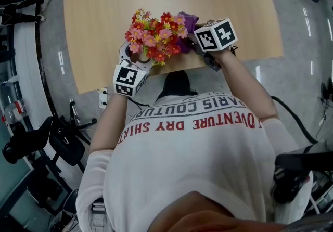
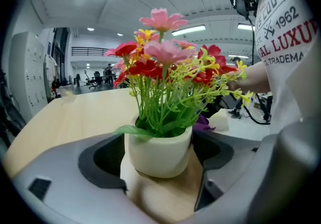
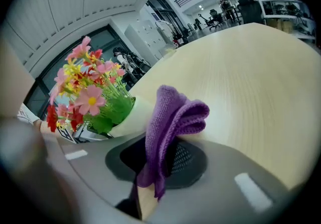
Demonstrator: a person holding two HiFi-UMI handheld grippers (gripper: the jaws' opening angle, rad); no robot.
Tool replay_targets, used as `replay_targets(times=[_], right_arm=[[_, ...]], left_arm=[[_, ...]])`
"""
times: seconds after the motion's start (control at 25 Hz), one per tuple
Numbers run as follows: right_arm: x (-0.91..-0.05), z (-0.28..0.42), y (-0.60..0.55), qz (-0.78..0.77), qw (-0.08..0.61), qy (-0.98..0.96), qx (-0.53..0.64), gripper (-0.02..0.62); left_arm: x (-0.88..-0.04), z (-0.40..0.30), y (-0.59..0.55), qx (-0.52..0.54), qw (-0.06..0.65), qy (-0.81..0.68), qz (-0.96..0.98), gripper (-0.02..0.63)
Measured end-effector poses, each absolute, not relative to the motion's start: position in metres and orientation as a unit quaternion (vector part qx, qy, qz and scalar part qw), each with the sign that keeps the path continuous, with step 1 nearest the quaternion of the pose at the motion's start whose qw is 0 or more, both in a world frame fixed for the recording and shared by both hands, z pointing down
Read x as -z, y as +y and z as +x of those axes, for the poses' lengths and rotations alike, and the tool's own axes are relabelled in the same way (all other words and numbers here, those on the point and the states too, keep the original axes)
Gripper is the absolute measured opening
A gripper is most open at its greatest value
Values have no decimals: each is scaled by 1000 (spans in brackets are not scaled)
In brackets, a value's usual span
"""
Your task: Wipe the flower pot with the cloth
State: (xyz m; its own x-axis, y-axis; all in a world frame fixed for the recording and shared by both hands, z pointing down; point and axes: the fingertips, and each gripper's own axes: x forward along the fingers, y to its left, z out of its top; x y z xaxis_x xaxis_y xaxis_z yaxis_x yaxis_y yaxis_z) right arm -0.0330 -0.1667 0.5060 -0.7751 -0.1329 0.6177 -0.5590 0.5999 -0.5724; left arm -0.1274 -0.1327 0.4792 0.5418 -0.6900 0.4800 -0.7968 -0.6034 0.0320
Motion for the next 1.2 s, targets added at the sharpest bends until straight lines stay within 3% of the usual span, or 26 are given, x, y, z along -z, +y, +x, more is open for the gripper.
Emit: replay_targets(times=[0.24, 0.56, 0.92, 1.2], right_arm=[[-490, -13, -156, 223, 255, -856, -390, 63], [-476, 7, -128, 236, 252, -856, -384, 63], [-483, 7, -123, 236, 247, -856, -389, 63], [-480, 7, -126, 217, 242, -861, -391, 64]], left_arm=[[-473, -129, -120, -157, 154, -563, 796, 414], [-461, -118, -128, -133, 140, -644, 740, 415], [-468, -124, -131, -140, 128, -604, 774, 414], [-470, -121, -137, -167, 116, -488, 849, 414]])
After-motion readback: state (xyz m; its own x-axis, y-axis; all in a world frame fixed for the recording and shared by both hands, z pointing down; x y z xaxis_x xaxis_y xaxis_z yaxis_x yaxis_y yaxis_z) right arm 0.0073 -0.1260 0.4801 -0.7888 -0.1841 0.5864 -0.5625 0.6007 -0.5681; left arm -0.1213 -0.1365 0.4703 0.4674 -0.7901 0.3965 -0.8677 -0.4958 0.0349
